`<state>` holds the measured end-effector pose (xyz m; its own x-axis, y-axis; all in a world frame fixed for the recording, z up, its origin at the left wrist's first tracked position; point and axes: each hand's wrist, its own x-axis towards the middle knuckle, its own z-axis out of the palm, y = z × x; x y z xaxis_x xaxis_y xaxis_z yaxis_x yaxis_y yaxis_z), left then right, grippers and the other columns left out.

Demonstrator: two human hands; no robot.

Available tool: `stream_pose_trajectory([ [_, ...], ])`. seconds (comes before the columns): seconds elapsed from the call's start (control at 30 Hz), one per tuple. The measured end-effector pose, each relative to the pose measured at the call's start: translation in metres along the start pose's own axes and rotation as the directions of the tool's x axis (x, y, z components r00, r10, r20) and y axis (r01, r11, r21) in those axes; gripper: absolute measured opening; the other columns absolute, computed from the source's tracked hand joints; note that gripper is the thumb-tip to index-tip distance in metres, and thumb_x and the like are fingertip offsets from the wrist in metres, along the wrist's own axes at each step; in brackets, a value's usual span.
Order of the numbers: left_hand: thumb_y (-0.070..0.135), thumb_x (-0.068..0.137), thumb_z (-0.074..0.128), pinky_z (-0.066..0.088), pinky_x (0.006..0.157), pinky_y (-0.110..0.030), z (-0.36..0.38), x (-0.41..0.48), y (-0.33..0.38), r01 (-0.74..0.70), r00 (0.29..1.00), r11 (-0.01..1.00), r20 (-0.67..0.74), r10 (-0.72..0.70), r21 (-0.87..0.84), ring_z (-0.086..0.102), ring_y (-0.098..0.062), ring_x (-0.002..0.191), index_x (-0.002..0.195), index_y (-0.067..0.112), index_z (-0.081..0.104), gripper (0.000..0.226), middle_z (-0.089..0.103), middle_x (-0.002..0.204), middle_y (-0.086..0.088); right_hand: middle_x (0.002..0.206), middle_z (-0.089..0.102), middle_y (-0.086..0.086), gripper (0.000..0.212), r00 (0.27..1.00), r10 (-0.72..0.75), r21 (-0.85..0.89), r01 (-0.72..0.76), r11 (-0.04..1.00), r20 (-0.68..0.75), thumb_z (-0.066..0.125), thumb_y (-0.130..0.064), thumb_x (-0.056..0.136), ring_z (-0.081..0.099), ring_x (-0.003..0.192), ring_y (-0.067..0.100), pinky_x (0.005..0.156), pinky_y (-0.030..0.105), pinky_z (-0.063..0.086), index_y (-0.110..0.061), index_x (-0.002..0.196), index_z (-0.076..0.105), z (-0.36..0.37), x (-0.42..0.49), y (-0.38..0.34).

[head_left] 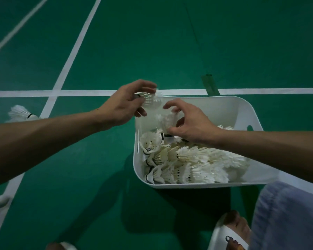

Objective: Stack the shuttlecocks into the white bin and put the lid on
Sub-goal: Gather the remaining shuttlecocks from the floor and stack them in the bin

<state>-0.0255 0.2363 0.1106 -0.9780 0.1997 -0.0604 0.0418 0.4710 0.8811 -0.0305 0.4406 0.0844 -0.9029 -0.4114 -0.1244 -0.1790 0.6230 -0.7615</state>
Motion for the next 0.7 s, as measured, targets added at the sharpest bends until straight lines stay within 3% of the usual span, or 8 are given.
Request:
stream_pose_trajectory([
  [0.1, -0.001, 0.1, 0.036, 0.057, 0.077, -0.045, -0.007, -0.002, -0.002, 0.015, 0.998, 0.998, -0.063, -0.019, -0.056, 0.068, -0.032, 0.078, 0.126, 0.023, 0.046, 0.037, 0.046, 0.138, 0.007, 0.107, 0.057, 0.0, 0.033, 0.998, 0.008, -0.059, -0.011, 0.998, -0.058, 0.08, -0.025, 0.075, 0.059, 0.089, 0.017, 0.078, 0.031, 0.053, -0.025, 0.1, 0.058, 0.004, 0.002, 0.004],
  [0.2, -0.004, 0.097, 0.041, 0.058, 0.08, -0.044, -0.011, -0.004, -0.005, 0.036, 0.994, 0.995, -0.104, -0.046, -0.096, 0.068, -0.032, 0.077, 0.127, 0.02, 0.042, 0.039, 0.04, 0.136, -0.001, 0.099, 0.058, -0.002, 0.027, 1.0, 0.015, -0.076, -0.015, 0.997, -0.004, 0.079, -0.028, 0.077, 0.058, 0.089, 0.016, 0.08, 0.035, 0.052, -0.022, 0.09, 0.057, 0.018, -0.001, 0.002],
  [0.37, -0.005, 0.095, 0.044, 0.056, 0.085, -0.046, -0.008, -0.008, -0.004, 0.103, 0.986, 0.976, -0.11, -0.126, -0.192, 0.068, -0.031, 0.077, 0.113, 0.01, 0.043, 0.024, 0.045, 0.111, -0.007, 0.095, 0.053, -0.006, 0.032, 0.994, 0.015, -0.299, 0.018, 0.954, 0.108, 0.08, -0.032, 0.075, 0.049, 0.083, 0.012, 0.072, 0.023, 0.035, -0.017, 0.099, 0.066, 0.043, 0.001, 0.008],
  [0.47, -0.006, 0.093, 0.046, 0.056, 0.085, -0.044, -0.005, -0.011, -0.004, 0.13, 0.981, 0.963, -0.108, -0.159, -0.238, 0.069, -0.03, 0.077, 0.11, 0.008, 0.044, 0.022, 0.045, 0.101, -0.004, 0.099, 0.06, -0.002, 0.031, 0.991, 0.006, -0.379, 0.046, 0.924, 0.135, 0.082, -0.034, 0.072, 0.055, 0.087, 0.017, 0.076, 0.023, 0.04, -0.015, 0.093, 0.069, 0.049, 0.004, 0.015],
  [0.6, -0.006, 0.09, 0.053, 0.057, 0.084, -0.044, -0.003, -0.015, -0.007, 0.156, 0.98, 0.962, -0.086, -0.179, -0.225, 0.07, -0.034, 0.08, 0.108, 0.009, 0.048, 0.024, 0.045, 0.108, -0.007, 0.112, 0.061, -0.002, 0.023, 0.988, -0.054, -0.44, 0.114, 0.891, 0.147, 0.078, -0.032, 0.077, 0.05, 0.089, 0.011, 0.084, 0.025, 0.044, -0.017, 0.095, 0.072, 0.044, 0.002, 0.019],
  [0.7, -0.006, 0.088, 0.056, 0.058, 0.08, -0.041, -0.002, -0.017, -0.009, 0.163, 0.979, 0.964, -0.088, -0.185, -0.21, 0.07, -0.034, 0.081, 0.105, 0.011, 0.05, 0.025, 0.046, 0.118, -0.013, 0.109, 0.059, -0.003, 0.019, 0.984, -0.077, -0.474, 0.145, 0.868, 0.159, 0.078, -0.03, 0.078, 0.05, 0.089, 0.011, 0.089, 0.028, 0.047, -0.018, 0.093, 0.074, 0.043, 0.001, 0.021],
])
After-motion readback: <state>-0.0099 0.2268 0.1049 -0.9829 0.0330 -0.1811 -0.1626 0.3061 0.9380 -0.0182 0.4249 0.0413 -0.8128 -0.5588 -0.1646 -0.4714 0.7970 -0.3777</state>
